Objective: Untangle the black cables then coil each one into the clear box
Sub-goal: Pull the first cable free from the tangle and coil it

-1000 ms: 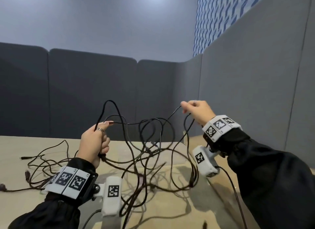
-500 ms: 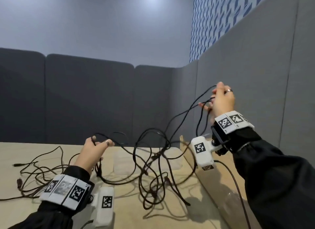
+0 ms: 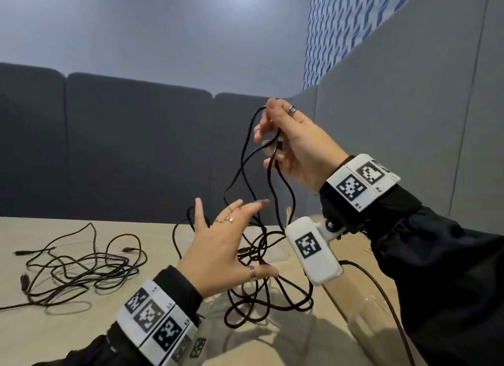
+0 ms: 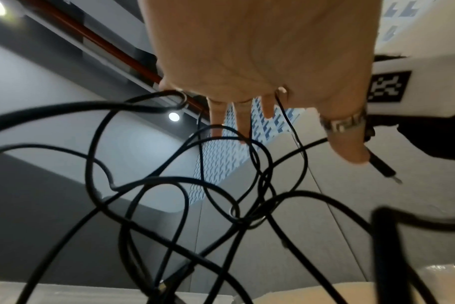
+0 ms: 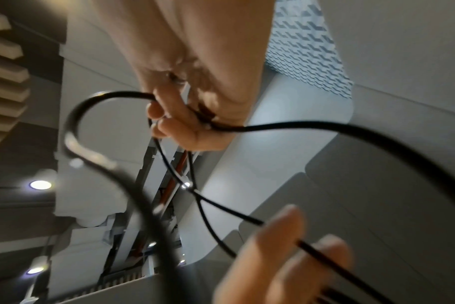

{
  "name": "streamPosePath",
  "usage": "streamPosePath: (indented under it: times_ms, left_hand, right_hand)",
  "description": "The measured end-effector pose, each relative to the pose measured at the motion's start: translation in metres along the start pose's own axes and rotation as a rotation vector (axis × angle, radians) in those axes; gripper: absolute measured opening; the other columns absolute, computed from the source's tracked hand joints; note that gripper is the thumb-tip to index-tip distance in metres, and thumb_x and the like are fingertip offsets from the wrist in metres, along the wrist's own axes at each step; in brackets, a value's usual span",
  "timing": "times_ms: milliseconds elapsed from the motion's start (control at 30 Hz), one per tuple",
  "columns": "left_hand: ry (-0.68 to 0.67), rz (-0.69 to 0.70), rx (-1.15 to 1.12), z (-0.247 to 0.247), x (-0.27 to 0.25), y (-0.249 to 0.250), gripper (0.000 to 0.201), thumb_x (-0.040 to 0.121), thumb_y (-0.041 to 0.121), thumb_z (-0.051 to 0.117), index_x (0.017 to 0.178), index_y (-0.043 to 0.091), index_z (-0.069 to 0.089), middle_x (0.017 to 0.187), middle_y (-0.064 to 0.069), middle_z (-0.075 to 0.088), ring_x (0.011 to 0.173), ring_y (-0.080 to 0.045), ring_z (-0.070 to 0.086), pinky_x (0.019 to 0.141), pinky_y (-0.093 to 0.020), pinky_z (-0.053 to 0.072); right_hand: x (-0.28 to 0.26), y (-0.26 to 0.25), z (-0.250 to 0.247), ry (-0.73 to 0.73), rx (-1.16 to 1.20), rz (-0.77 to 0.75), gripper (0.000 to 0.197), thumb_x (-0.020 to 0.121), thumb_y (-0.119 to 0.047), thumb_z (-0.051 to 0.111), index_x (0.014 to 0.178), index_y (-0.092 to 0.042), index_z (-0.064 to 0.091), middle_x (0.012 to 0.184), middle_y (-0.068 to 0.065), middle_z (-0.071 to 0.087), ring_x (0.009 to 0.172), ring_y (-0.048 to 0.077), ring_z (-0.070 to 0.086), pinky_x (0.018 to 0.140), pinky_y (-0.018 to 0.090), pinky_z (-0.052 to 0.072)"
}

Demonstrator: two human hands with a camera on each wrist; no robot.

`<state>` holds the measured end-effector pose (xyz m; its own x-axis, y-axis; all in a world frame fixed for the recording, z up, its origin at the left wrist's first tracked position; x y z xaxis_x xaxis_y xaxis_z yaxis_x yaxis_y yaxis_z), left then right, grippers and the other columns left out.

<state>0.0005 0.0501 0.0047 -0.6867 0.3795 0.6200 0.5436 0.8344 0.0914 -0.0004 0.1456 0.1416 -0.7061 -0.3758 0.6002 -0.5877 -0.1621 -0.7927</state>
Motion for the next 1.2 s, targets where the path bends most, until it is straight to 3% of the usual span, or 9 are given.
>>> streamPosePath:
  times_ms: [67, 167, 267, 400, 600, 733, 833, 1000, 1200]
  left_hand:
    - [-0.021, -0.026, 0.009, 0.002, 0.001, 0.001, 0.096, 0.055, 0.089, 0.038, 0.132, 0.052, -0.007, 0.127, 0.023, 0.047, 0.132, 0.003, 0.027, 0.111, -0.05, -0.02]
    - [0.097, -0.102, -0.152, -0.004, 0.0, -0.012, 0.067, 0.058, 0.086, 0.041, 0.11, 0.044, 0.028, 0.076, 0.017, 0.056, 0.087, 0.007, 0.051, 0.113, -0.039, 0.004]
    - [0.209, -0.087, -0.345, -0.009, -0.003, -0.033, 0.032, 0.073, 0.054, 0.067, 0.079, 0.035, 0.042, 0.054, 0.012, 0.044, 0.055, -0.006, 0.042, 0.076, -0.022, 0.034]
    - [0.136, -0.158, -0.547, -0.01, -0.004, -0.056, 0.024, 0.079, 0.027, 0.073, 0.083, 0.03, 0.05, 0.058, 0.011, 0.044, 0.053, -0.005, 0.037, 0.054, -0.018, 0.035]
    - [-0.06, -0.209, -0.523, 0.006, -0.002, -0.071, 0.014, 0.082, 0.046, 0.063, 0.084, 0.033, 0.07, 0.082, 0.004, 0.072, 0.084, -0.017, 0.066, 0.083, -0.039, 0.052]
    - [-0.058, -0.237, -0.42, 0.01, -0.003, -0.073, 0.014, 0.091, 0.034, 0.057, 0.085, 0.029, 0.069, 0.079, 0.003, 0.071, 0.082, -0.014, 0.065, 0.082, -0.039, 0.052]
    - [-0.055, -0.248, -0.374, 0.011, -0.004, -0.072, 0.016, 0.093, 0.033, 0.053, 0.087, 0.029, 0.068, 0.084, 0.008, 0.071, 0.085, -0.01, 0.064, 0.082, -0.034, 0.051]
    - [-0.013, -0.196, -0.442, 0.01, -0.002, -0.069, 0.015, 0.092, 0.029, 0.057, 0.084, 0.028, 0.069, 0.069, 0.02, 0.066, 0.068, 0.0, 0.059, 0.069, -0.025, 0.048]
    - [0.05, -0.151, -0.548, 0.004, -0.001, -0.069, 0.011, 0.091, 0.022, 0.058, 0.09, 0.028, 0.067, 0.064, 0.02, 0.062, 0.062, -0.001, 0.057, 0.062, -0.013, 0.043]
  right_hand:
    - [-0.002, 0.0, 0.01, -0.085, 0.018, 0.009, 0.03, 0.098, -0.036, 0.041, 0.074, -0.019, 0.047, 0.07, -0.001, 0.06, 0.05, 0.013, 0.031, 0.051, 0.023, 0.036]
    - [0.004, -0.004, 0.005, -0.035, -0.017, -0.06, 0.027, 0.098, -0.031, 0.043, 0.074, -0.02, 0.045, 0.068, -0.002, 0.063, 0.06, 0.013, 0.045, 0.05, 0.024, 0.025]
    - [0.01, -0.005, -0.036, 0.25, -0.118, -0.079, 0.029, 0.098, -0.03, 0.046, 0.07, -0.023, 0.042, 0.067, -0.005, 0.062, 0.048, 0.007, 0.036, 0.047, 0.022, 0.018]
    - [0.0, 0.007, -0.109, 0.646, -0.249, -0.063, 0.033, 0.098, -0.028, 0.046, 0.066, -0.023, 0.04, 0.07, -0.007, 0.054, 0.054, 0.007, 0.041, 0.038, 0.014, 0.027]
    - [-0.025, 0.046, -0.165, 0.877, 0.039, -0.033, 0.027, 0.096, -0.017, 0.044, 0.07, -0.021, 0.039, 0.069, -0.005, 0.047, 0.059, 0.009, 0.066, 0.035, 0.011, 0.022]
    - [-0.025, 0.051, -0.139, 0.708, 0.237, -0.001, 0.016, 0.092, -0.005, 0.043, 0.079, -0.015, 0.042, 0.068, 0.0, 0.049, 0.041, 0.009, 0.057, 0.032, 0.014, 0.021]
    - [-0.02, 0.056, -0.086, 0.321, -0.102, 0.156, 0.012, 0.093, -0.006, 0.048, 0.099, -0.016, 0.049, 0.062, 0.0, 0.053, 0.032, 0.007, 0.028, 0.035, 0.013, 0.019]
    - [-0.037, 0.106, 0.001, -0.417, -1.044, 0.329, 0.039, 0.073, -0.071, 0.056, 0.099, -0.042, 0.055, 0.108, -0.012, 0.066, 0.086, 0.001, 0.058, 0.073, 0.02, 0.043]
    - [-0.036, 0.101, 0.009, -0.364, -1.266, 0.244, 0.022, 0.096, -0.033, 0.042, 0.104, -0.03, 0.062, 0.083, -0.013, 0.071, 0.091, 0.005, 0.058, 0.089, 0.036, 0.048]
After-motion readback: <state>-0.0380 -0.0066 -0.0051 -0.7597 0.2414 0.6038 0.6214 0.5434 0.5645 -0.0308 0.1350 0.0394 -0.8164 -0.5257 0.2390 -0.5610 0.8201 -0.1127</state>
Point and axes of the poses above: each hand's wrist, its own x-axis towards the middle knuckle, its own z-axis out of the palm, y = z × x, the point moved 7 cm from there along x, towards the middle knuckle
